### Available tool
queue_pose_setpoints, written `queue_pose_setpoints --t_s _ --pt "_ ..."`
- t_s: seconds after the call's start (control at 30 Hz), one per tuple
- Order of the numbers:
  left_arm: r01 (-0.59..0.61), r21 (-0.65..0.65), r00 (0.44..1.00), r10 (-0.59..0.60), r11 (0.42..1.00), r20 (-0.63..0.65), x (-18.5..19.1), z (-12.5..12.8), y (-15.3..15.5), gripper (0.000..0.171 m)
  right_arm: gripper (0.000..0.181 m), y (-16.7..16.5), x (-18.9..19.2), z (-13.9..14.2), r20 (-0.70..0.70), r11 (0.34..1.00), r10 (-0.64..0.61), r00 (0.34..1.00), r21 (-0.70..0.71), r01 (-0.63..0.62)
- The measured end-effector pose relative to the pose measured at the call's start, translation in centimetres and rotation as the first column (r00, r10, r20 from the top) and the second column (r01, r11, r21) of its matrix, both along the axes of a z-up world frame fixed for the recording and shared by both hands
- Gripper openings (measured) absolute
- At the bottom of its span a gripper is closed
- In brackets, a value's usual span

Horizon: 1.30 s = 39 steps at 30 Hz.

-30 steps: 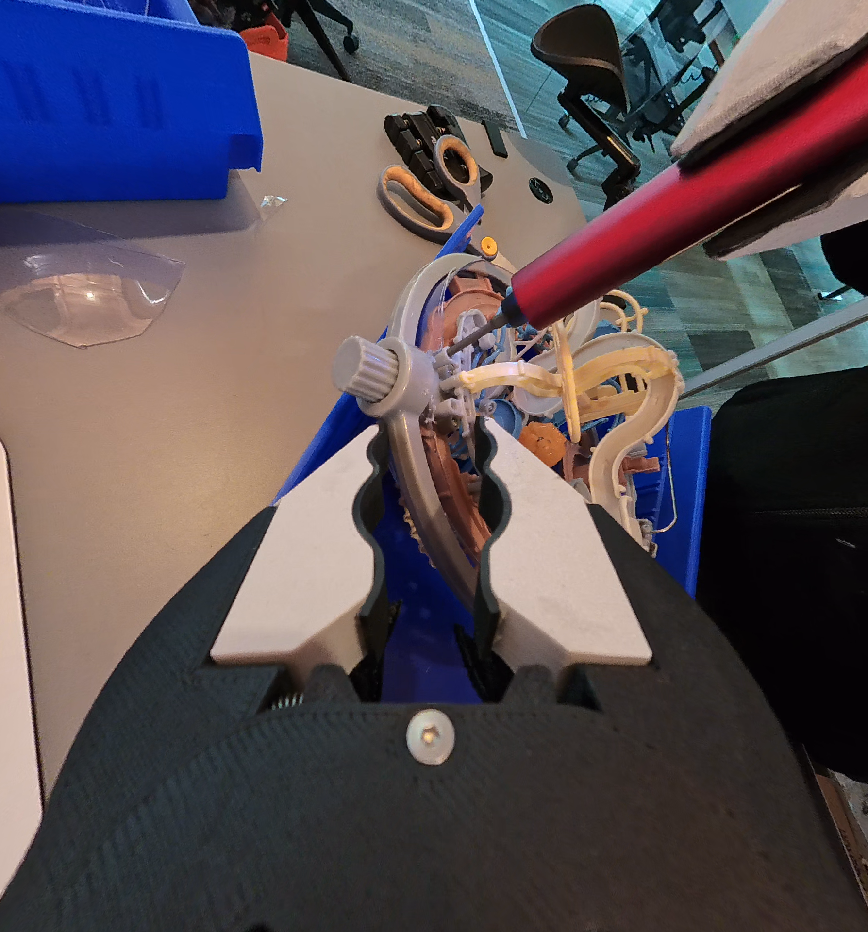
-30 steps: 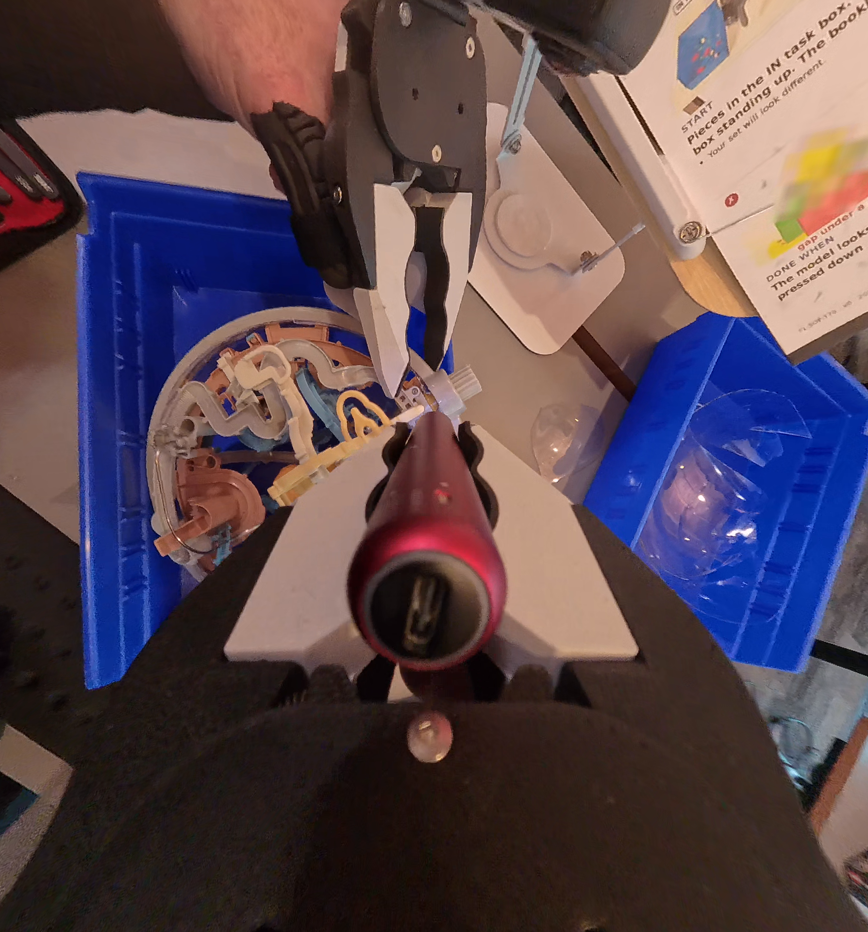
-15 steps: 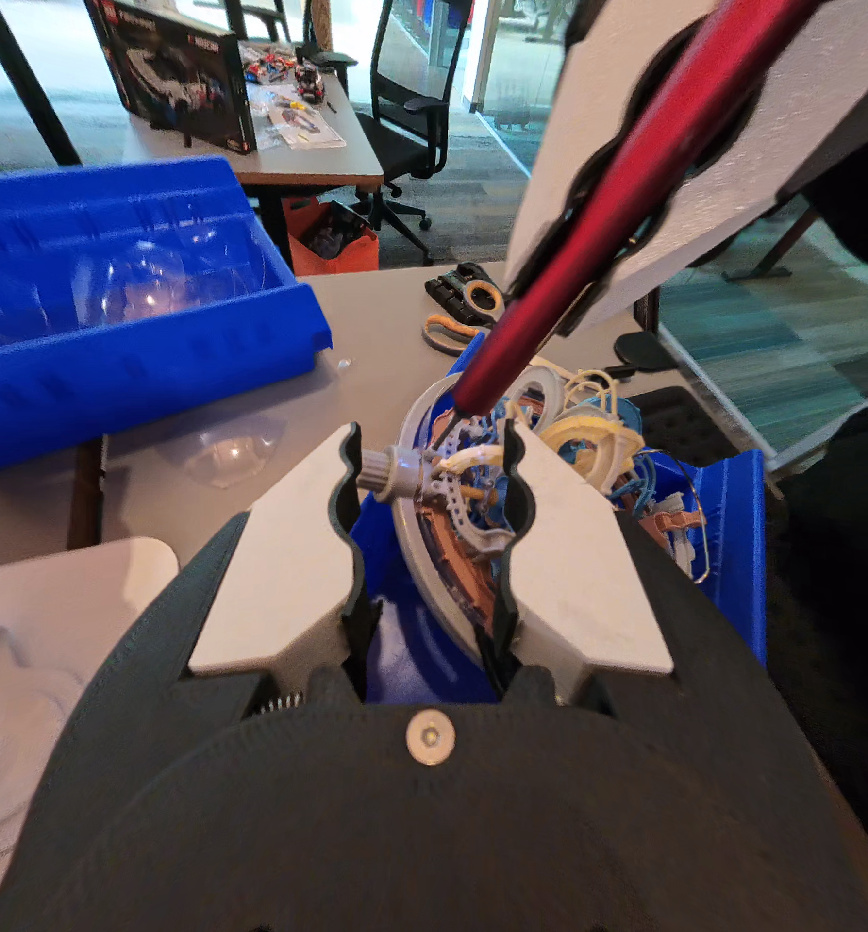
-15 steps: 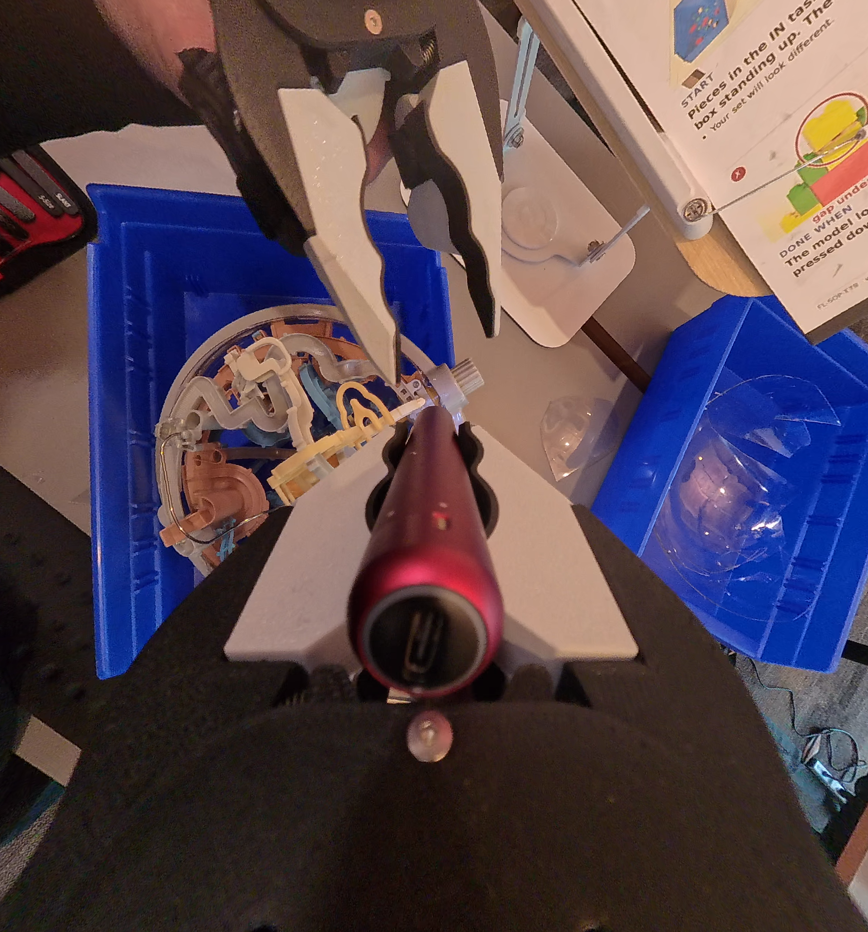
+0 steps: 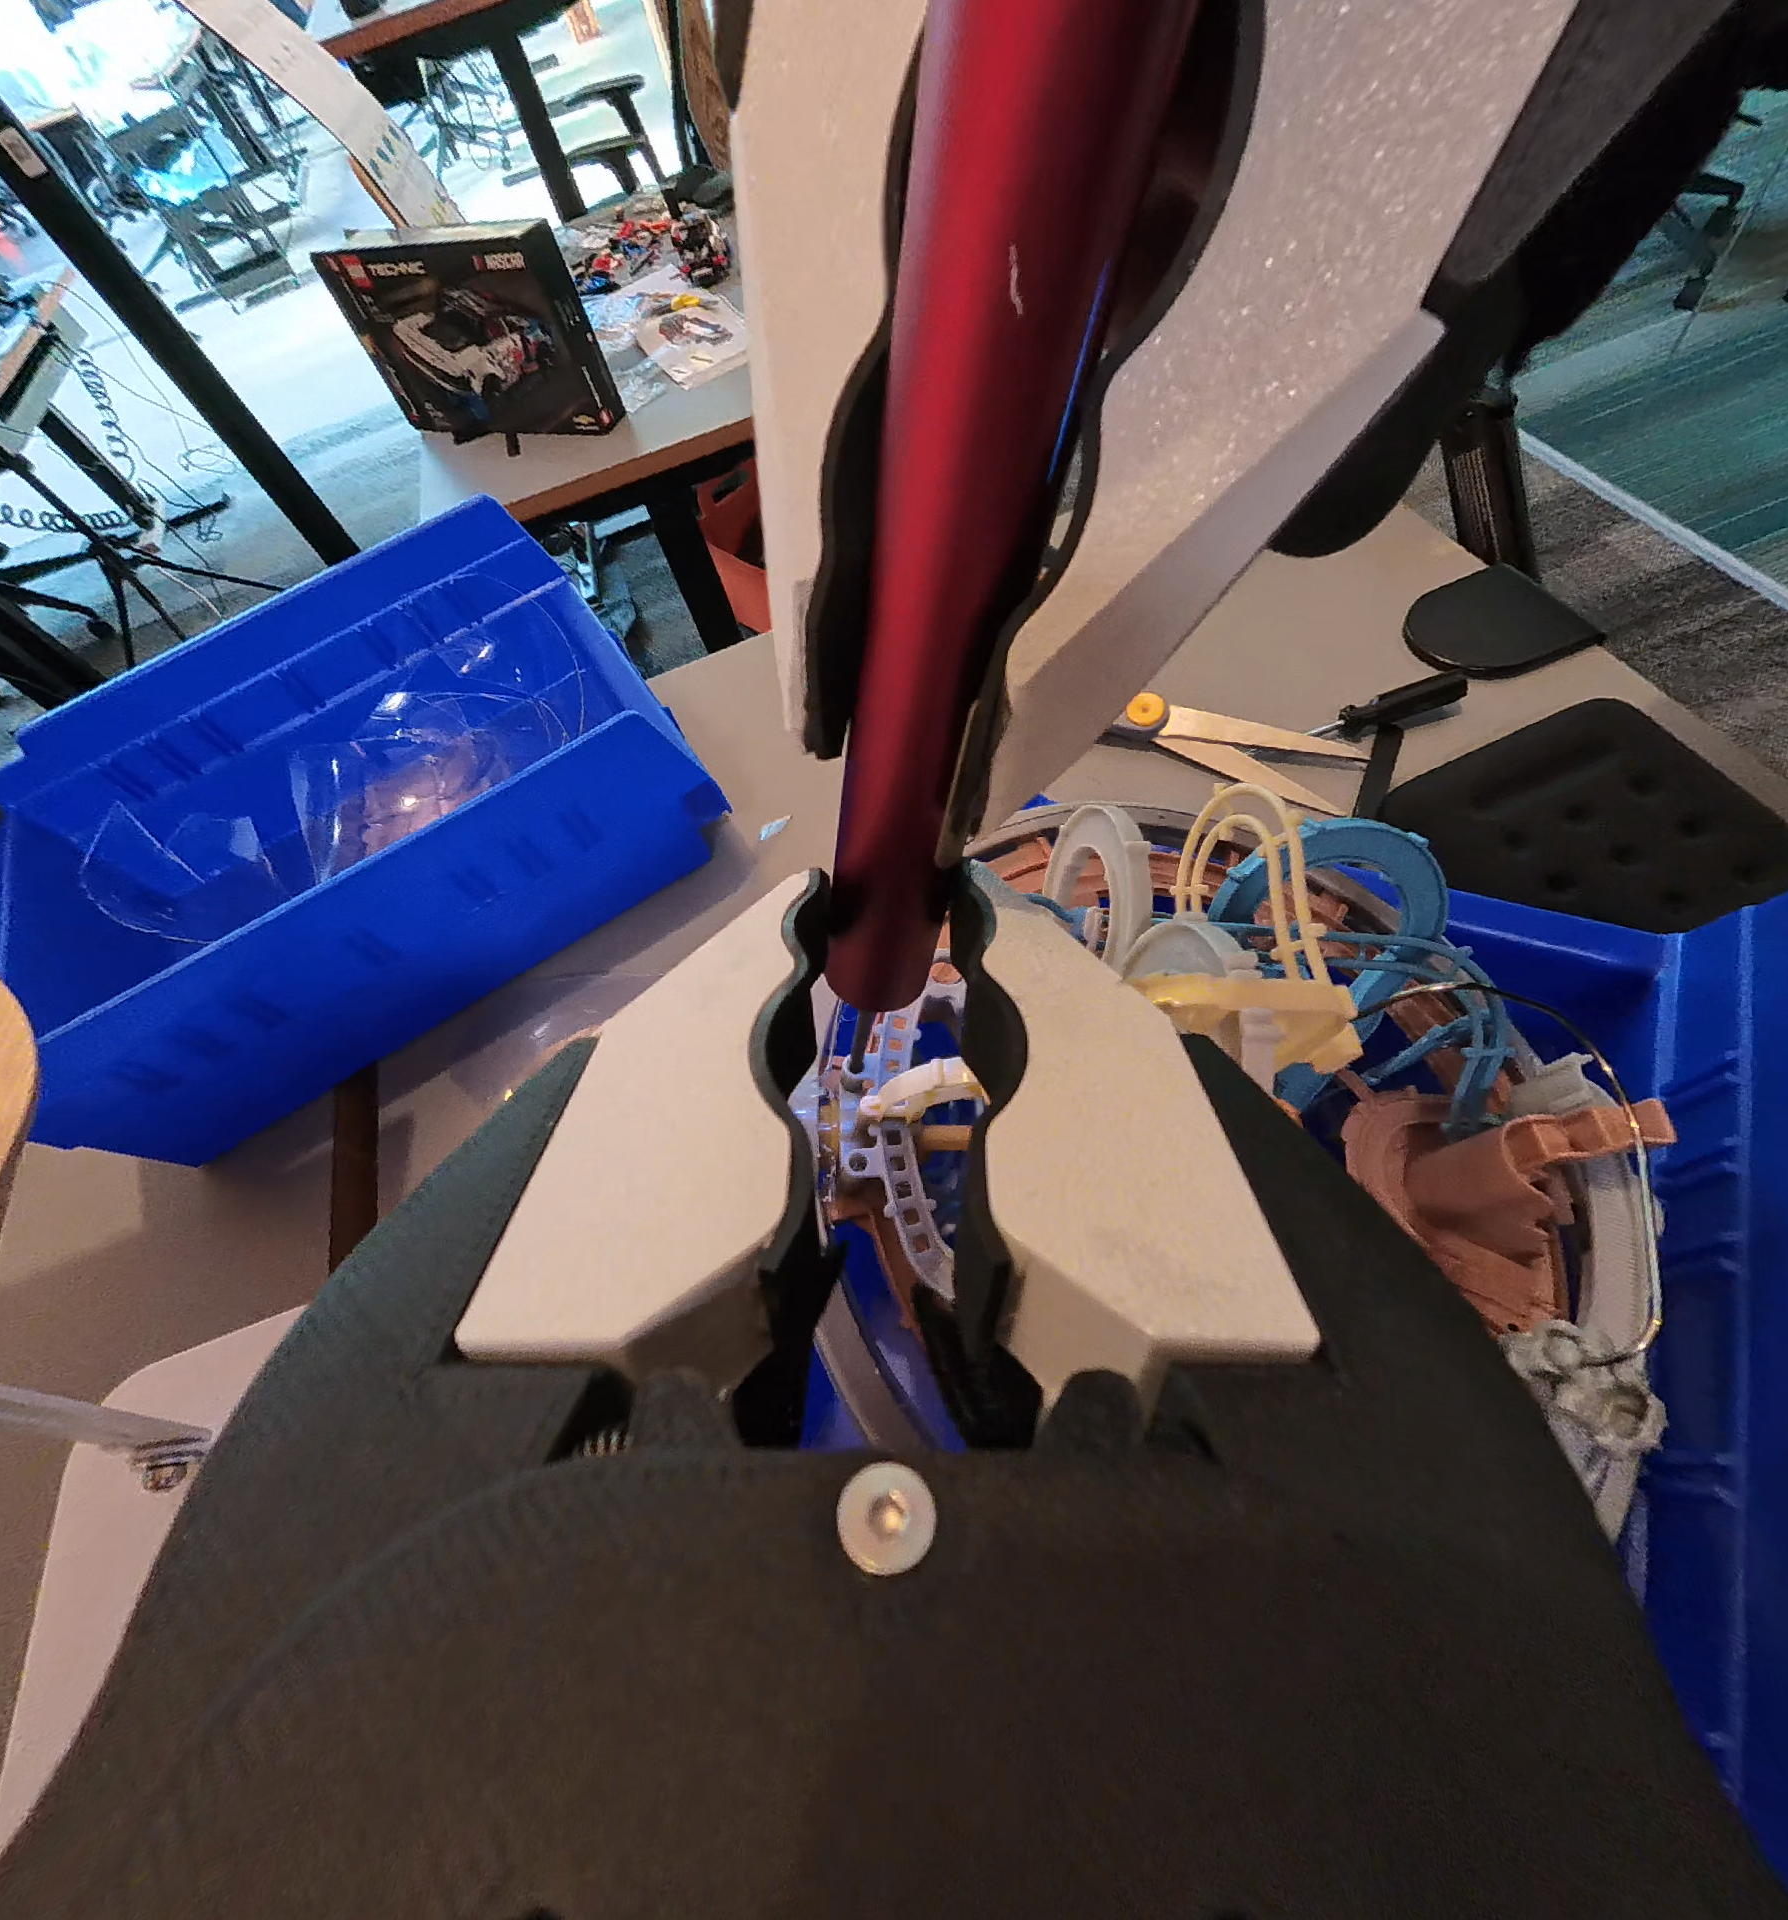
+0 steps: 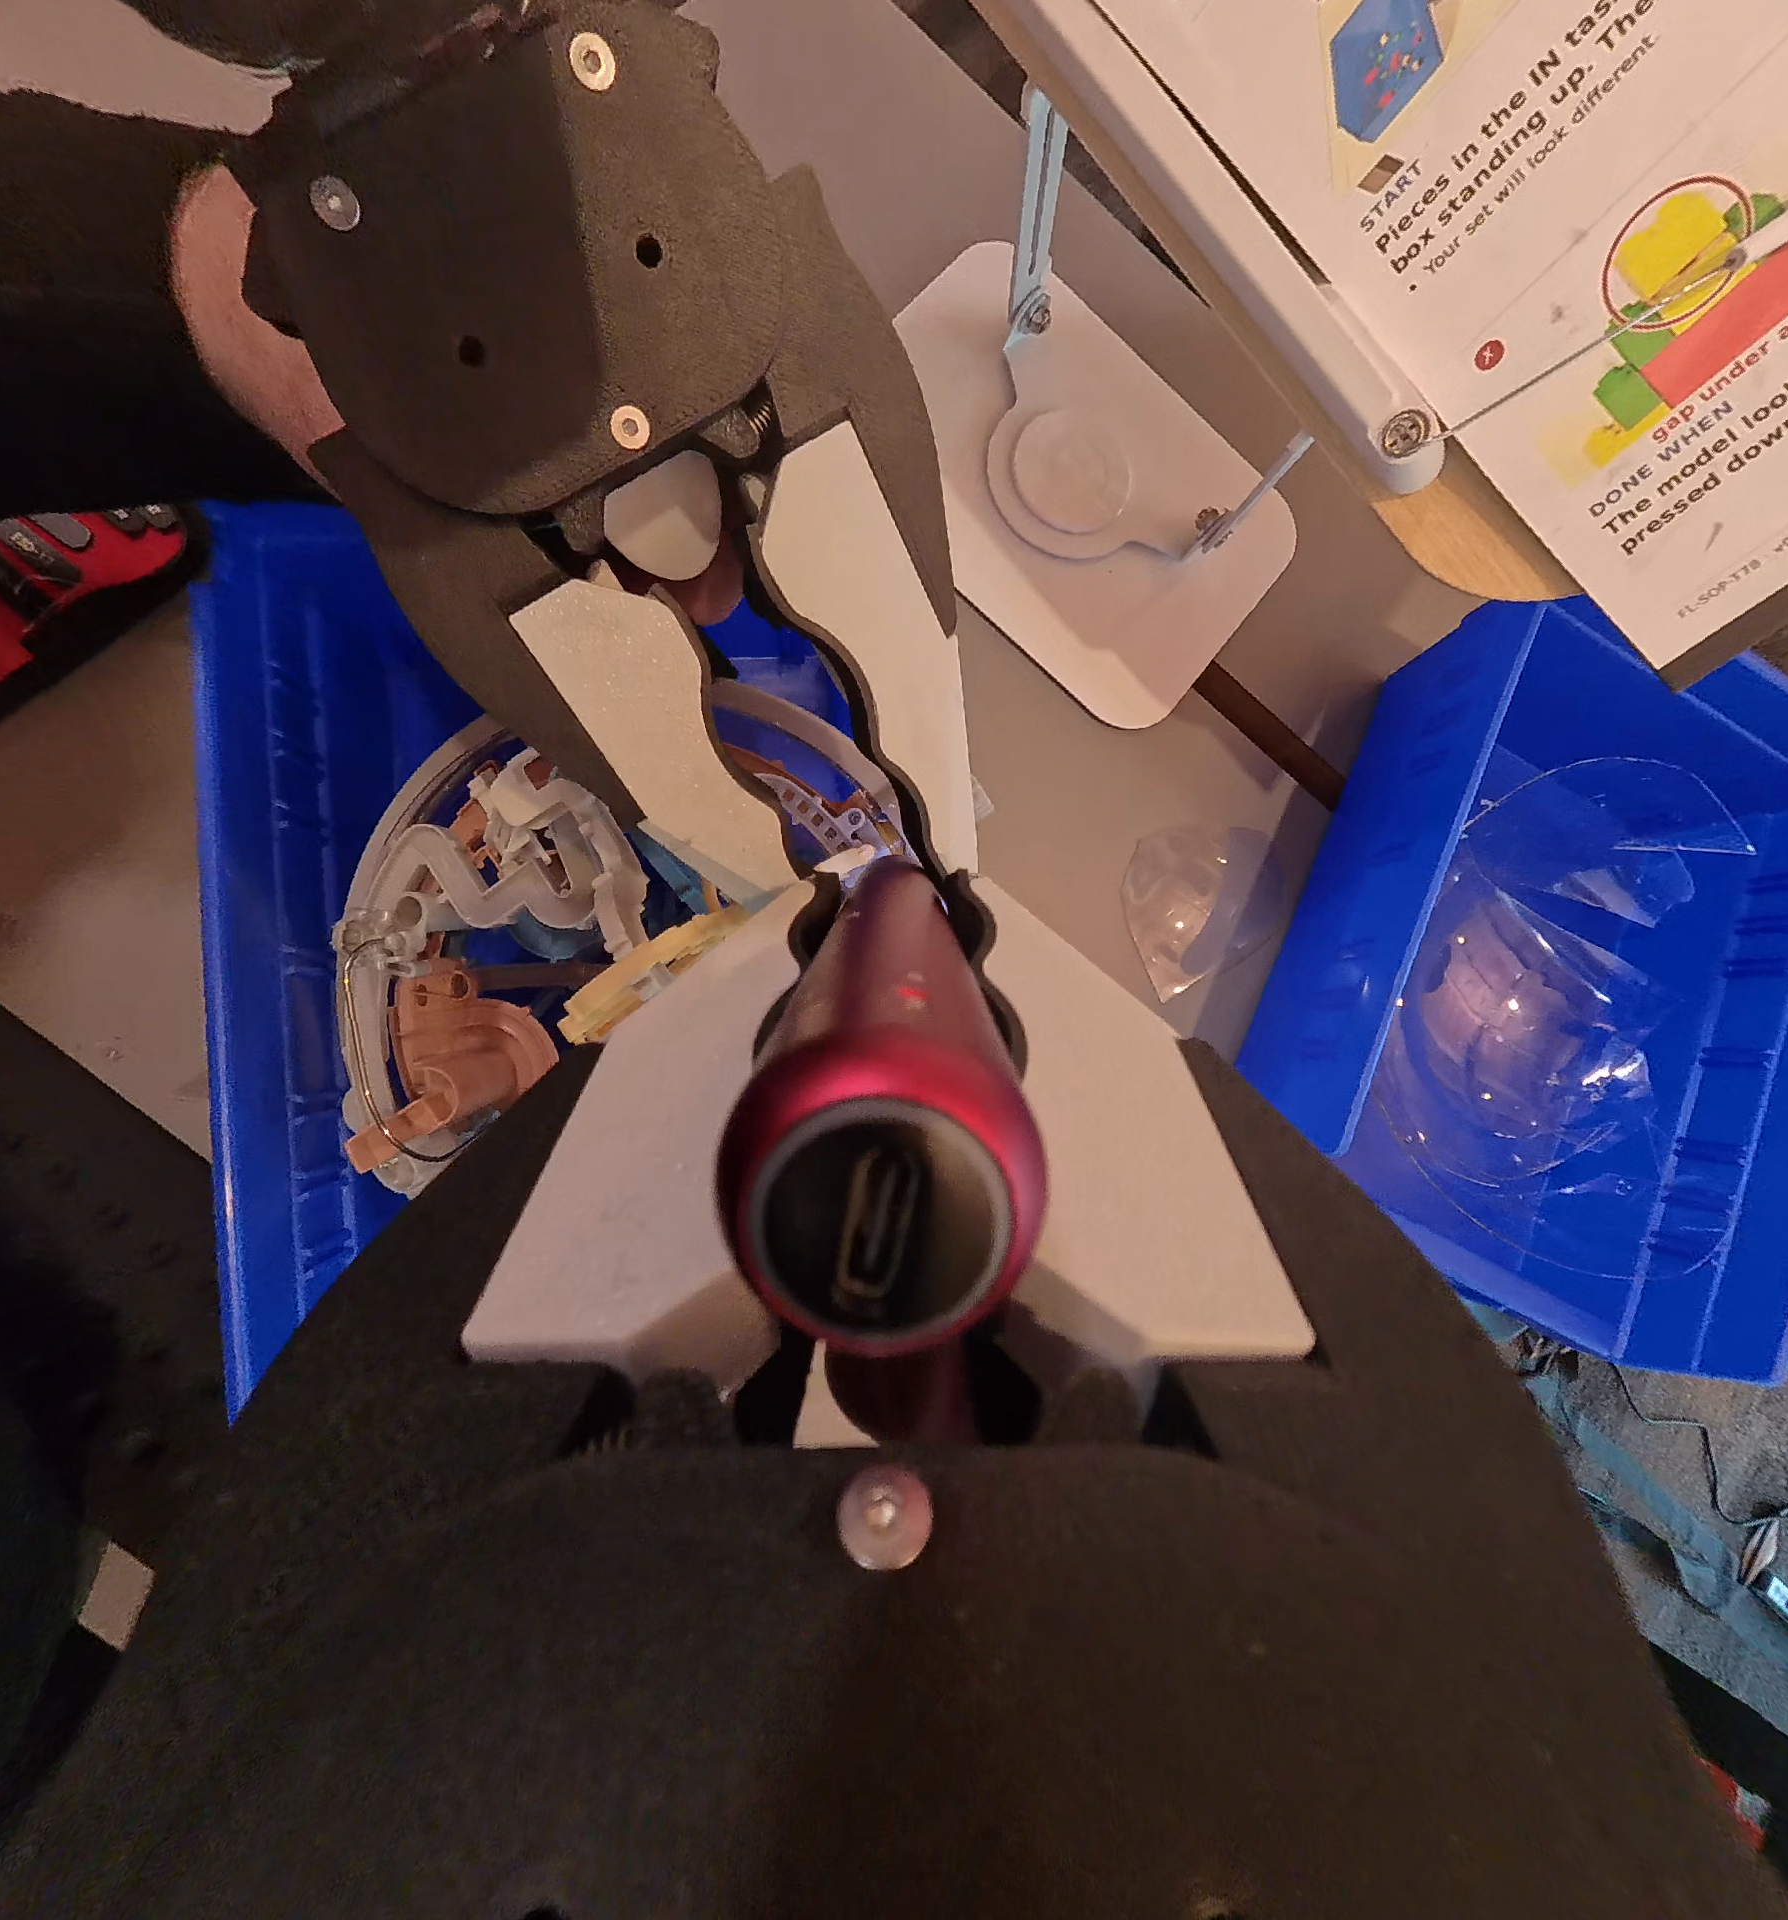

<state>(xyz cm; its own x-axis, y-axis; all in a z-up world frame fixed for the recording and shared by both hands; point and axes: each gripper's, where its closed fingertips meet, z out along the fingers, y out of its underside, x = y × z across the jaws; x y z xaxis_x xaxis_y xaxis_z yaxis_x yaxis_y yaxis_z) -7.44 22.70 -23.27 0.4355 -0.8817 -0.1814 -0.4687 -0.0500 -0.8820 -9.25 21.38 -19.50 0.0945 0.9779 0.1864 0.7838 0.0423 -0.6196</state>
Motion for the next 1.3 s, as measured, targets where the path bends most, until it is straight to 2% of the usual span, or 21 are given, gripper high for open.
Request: queue_pose_setpoints --t_s 0.17,0.6,1.3 --pt "-0.003 0.014 1.0 0.003 1.0 0.004 -0.05 0.07 -0.01 0.021 0.026 -0.21 0.6 -0.28 0.014 1.0 0.002 1.0 0.002 -0.002" --pt "-0.003 0.028 1.0 0.003 1.0 0.0 0.06 0.05 0.02 0.02 0.019 -0.08 0.55 0.43 -0.057 0.999 -0.048 0.997 -0.022 0.047" --pt "-0.024 0.065 1.0 0.025 0.998 -0.012 -0.1 -0.04 0.16 0.02 0.022 -0.07 0.23 0.65 -0.071 0.995 -0.057 0.996 0.079 0.062"
